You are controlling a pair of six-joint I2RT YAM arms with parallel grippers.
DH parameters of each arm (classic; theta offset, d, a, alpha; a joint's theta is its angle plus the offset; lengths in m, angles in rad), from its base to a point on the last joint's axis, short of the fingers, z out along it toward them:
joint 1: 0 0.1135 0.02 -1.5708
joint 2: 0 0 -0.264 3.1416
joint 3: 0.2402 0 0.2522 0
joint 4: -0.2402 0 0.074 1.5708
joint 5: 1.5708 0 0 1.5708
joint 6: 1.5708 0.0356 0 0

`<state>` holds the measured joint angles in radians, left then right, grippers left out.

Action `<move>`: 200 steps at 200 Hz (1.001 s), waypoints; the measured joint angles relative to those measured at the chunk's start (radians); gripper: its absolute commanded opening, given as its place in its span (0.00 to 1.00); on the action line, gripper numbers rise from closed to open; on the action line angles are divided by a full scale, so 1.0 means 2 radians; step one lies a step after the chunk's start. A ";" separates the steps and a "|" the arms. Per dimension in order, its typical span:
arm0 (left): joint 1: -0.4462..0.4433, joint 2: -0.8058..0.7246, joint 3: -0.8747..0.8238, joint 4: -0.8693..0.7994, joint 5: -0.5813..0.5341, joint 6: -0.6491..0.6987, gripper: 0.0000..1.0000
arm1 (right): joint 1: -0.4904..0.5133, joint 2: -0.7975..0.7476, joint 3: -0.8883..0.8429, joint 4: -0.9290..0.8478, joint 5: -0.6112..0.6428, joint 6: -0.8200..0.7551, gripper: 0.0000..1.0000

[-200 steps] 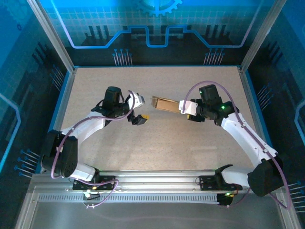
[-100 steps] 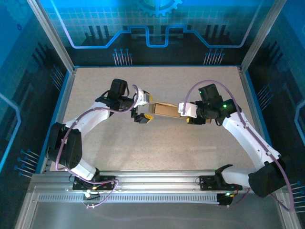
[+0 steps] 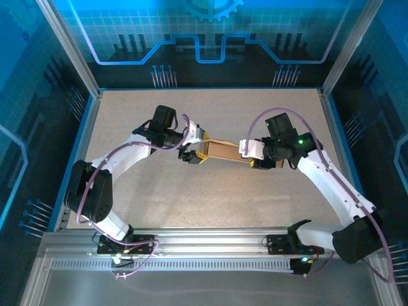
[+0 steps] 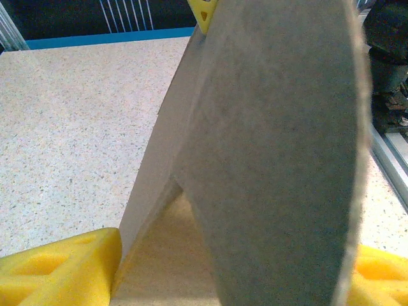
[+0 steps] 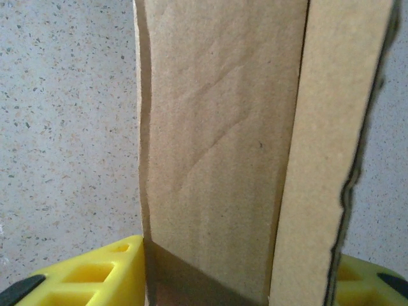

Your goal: Fold the paper box

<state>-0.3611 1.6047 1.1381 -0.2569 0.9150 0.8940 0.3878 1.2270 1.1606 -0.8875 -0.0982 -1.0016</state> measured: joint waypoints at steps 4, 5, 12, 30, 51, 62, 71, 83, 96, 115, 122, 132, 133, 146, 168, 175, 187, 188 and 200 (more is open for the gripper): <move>-0.001 0.000 0.000 0.000 0.000 0.000 0.71 | 0.000 0.000 0.000 -0.001 0.000 0.000 0.50; -0.001 0.000 0.000 0.000 0.000 0.000 0.71 | 0.000 0.000 0.000 -0.001 0.000 0.000 0.50; -0.002 0.000 0.000 0.000 0.000 0.000 0.71 | 0.000 0.000 0.000 -0.002 0.000 0.000 0.50; -0.004 -0.001 0.000 0.001 0.000 0.000 0.71 | 0.000 0.000 0.000 -0.006 0.000 0.001 0.50; -0.008 -0.001 0.000 0.004 0.000 0.000 0.74 | 0.000 0.002 0.000 -0.009 0.001 0.002 0.49; -0.010 -0.002 -0.001 0.007 0.004 -0.001 0.75 | 0.000 0.002 0.000 -0.009 -0.001 0.002 0.50; -0.013 -0.002 -0.001 0.010 0.008 -0.002 0.75 | 0.000 0.003 0.000 -0.008 -0.005 0.002 0.49; -0.016 -0.003 -0.001 0.012 0.011 -0.002 0.75 | 0.000 0.004 0.000 -0.006 -0.008 0.002 0.49; -0.018 -0.005 -0.001 0.013 0.013 -0.002 0.74 | 0.000 0.005 0.000 -0.006 -0.010 0.002 0.49; -0.018 -0.006 -0.002 0.013 0.013 -0.001 0.69 | 0.000 0.005 0.000 -0.005 -0.011 0.002 0.49; -0.018 -0.006 -0.002 0.013 0.012 0.001 0.67 | 0.000 0.005 0.000 -0.005 -0.011 0.002 0.50; -0.018 -0.006 -0.003 0.013 0.012 0.003 0.67 | 0.000 0.005 0.000 -0.005 -0.011 0.002 0.50; -0.018 -0.006 -0.003 0.013 0.012 0.003 0.67 | 0.000 0.005 0.000 -0.005 -0.011 0.002 0.50; -0.018 -0.006 -0.005 0.013 0.012 0.004 0.63 | 0.000 0.005 0.000 -0.005 -0.012 0.002 0.50; -0.018 -0.006 -0.006 0.013 0.012 0.009 0.57 | -0.001 0.005 0.000 -0.006 -0.011 0.002 0.51; -0.018 -0.006 -0.006 0.013 0.012 0.011 0.56 | -0.001 0.005 0.000 -0.006 -0.011 0.002 0.52; -0.018 -0.006 -0.007 0.014 0.012 0.011 0.54 | -0.001 0.005 0.000 -0.006 -0.012 0.004 0.53; -0.018 -0.006 -0.007 0.014 0.012 0.011 0.54 | -0.001 0.005 0.000 -0.006 -0.012 0.004 0.54; -0.018 -0.006 -0.008 0.015 0.012 0.011 0.54 | -0.001 0.006 0.000 -0.005 -0.012 0.005 0.57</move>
<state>-0.3969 1.5921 1.1229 -0.2276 0.9394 0.9154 0.3851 1.2388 1.1614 -0.8982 -0.1219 -0.9913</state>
